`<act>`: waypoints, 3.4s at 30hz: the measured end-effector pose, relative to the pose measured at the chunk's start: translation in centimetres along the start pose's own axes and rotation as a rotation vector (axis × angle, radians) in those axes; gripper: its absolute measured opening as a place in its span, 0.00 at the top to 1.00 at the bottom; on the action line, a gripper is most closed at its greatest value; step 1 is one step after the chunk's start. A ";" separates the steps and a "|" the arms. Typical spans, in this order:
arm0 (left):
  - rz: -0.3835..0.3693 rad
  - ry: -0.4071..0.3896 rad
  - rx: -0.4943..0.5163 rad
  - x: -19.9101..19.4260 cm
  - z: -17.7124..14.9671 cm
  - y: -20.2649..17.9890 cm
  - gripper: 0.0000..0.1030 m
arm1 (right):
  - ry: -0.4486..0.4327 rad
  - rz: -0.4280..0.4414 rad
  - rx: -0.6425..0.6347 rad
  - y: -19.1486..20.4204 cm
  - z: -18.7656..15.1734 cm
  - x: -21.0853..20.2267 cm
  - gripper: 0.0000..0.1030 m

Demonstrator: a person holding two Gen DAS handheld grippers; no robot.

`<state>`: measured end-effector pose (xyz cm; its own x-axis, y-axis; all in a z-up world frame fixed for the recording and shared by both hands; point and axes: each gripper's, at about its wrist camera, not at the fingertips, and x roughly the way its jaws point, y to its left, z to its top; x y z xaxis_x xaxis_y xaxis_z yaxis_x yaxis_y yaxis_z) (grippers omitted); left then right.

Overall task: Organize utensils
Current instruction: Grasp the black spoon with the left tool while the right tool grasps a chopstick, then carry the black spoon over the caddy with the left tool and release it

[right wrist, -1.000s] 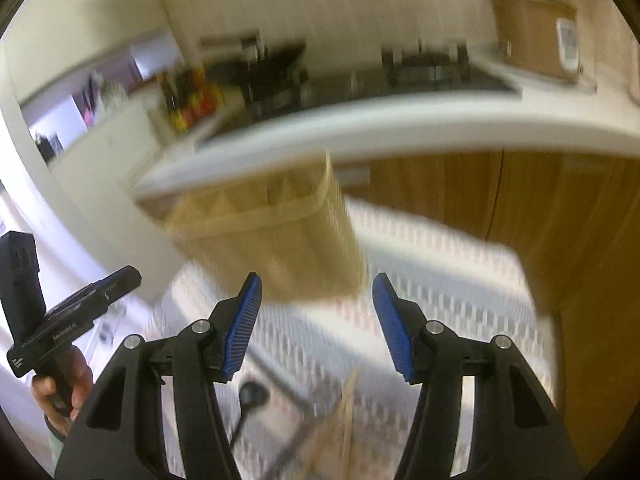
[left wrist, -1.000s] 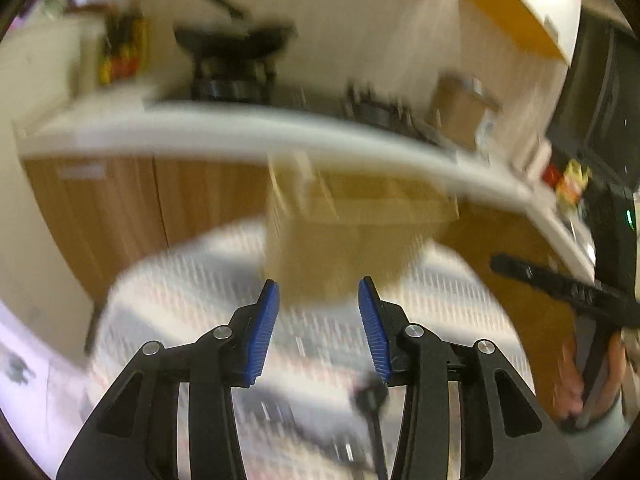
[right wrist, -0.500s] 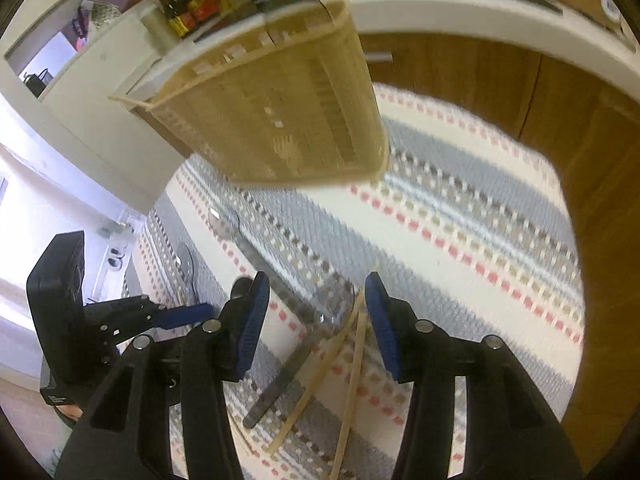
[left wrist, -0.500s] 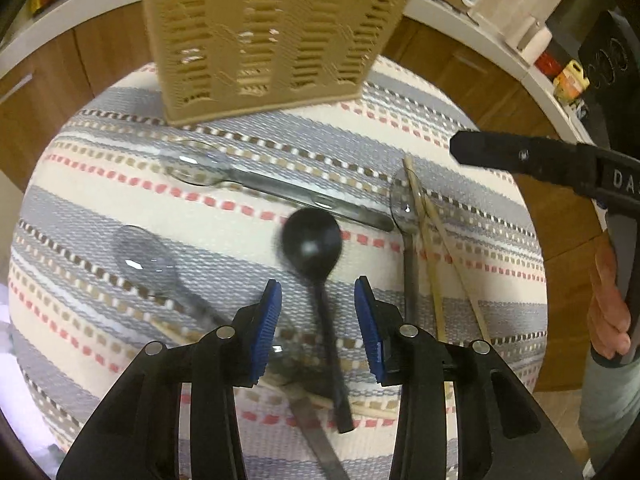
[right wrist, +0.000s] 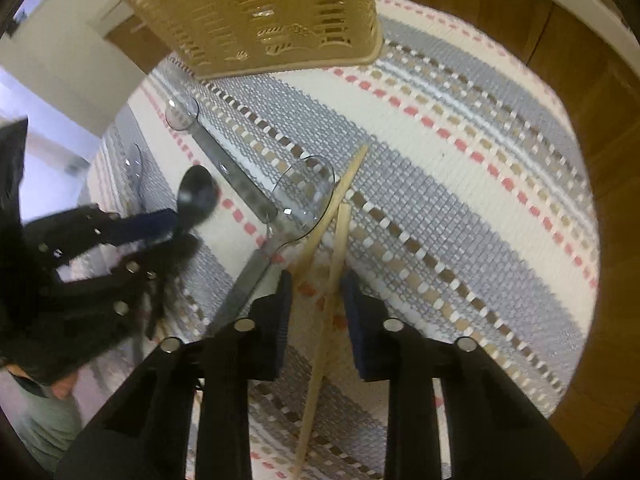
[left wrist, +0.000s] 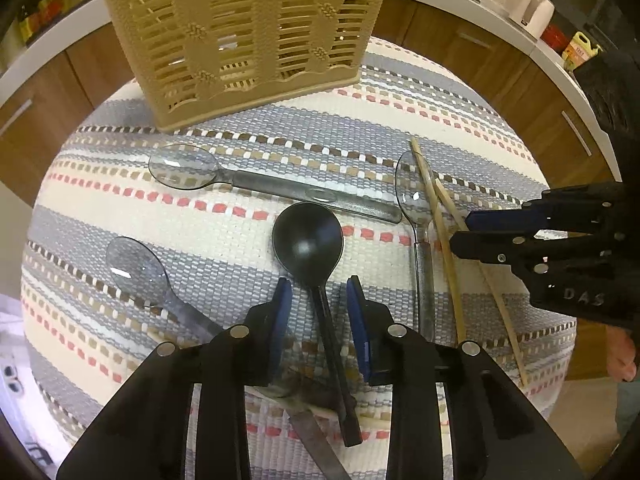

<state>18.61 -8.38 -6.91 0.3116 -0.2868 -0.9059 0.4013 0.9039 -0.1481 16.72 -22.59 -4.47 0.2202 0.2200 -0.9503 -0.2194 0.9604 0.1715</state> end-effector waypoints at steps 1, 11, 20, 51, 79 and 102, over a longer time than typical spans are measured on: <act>-0.002 0.002 0.001 -0.3 0.2 0.1 0.74 | 0.004 -0.014 -0.006 0.2 -0.1 0.1 0.82; 0.144 0.025 0.080 -0.1 0.4 -1.8 0.83 | -0.017 -0.164 -0.081 2.9 -0.6 1.0 0.89; 0.159 -0.006 0.046 -0.7 0.2 -1.9 0.96 | -0.046 -0.115 -0.043 1.9 -0.9 0.9 0.96; -0.141 -0.989 -0.227 -20.7 7.4 2.8 0.96 | -0.829 0.189 -0.001 0.5 5.4 -19.1 0.96; -0.013 -1.099 -0.227 -10.4 13.0 4.5 0.96 | -1.178 0.099 0.052 -3.3 15.8 -13.9 0.96; -0.089 -0.970 -0.199 -12.3 10.6 5.1 0.71 | -1.128 0.086 0.041 -2.8 10.5 -14.1 0.86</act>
<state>25.98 -3.60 7.64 0.8927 -0.4110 -0.1847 0.3331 0.8780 -0.3438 24.19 -26.60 11.14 0.9418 0.2946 -0.1616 -0.2490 0.9349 0.2531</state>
